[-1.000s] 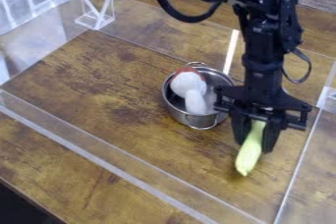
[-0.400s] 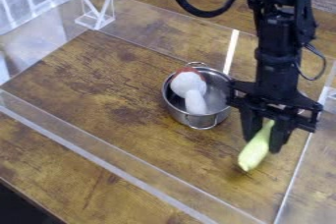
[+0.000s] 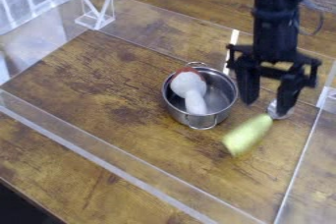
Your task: Move the green spoon to the right
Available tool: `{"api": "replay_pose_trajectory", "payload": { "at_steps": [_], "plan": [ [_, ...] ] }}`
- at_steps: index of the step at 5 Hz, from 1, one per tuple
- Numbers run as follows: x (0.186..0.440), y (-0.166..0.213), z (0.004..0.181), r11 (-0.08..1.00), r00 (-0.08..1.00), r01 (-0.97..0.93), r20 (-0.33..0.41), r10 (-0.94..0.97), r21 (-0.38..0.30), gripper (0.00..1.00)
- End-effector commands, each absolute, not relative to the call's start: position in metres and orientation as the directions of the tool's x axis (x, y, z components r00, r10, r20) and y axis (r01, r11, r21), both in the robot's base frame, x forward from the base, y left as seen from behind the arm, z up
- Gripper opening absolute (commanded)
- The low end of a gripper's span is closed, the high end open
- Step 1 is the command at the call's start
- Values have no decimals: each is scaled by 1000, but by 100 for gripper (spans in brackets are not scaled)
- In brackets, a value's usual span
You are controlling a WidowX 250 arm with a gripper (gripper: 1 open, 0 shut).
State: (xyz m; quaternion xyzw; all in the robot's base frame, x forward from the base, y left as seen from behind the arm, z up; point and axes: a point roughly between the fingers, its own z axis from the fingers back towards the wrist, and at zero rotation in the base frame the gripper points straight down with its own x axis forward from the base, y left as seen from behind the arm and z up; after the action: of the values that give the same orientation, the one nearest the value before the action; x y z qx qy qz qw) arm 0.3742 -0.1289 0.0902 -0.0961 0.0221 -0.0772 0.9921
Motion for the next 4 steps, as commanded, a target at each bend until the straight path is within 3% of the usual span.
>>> {"api": "replay_pose_trajectory", "payload": {
  "at_steps": [1, 2, 4],
  "plan": [
    [382, -118, 96, 971, 991, 132, 15, -131, -200, 0],
    [378, -112, 91, 967, 985, 168, -8, -173, -193, 100],
    [371, -99, 78, 957, 969, 228, -55, -241, -177, 100]
  ]
}}
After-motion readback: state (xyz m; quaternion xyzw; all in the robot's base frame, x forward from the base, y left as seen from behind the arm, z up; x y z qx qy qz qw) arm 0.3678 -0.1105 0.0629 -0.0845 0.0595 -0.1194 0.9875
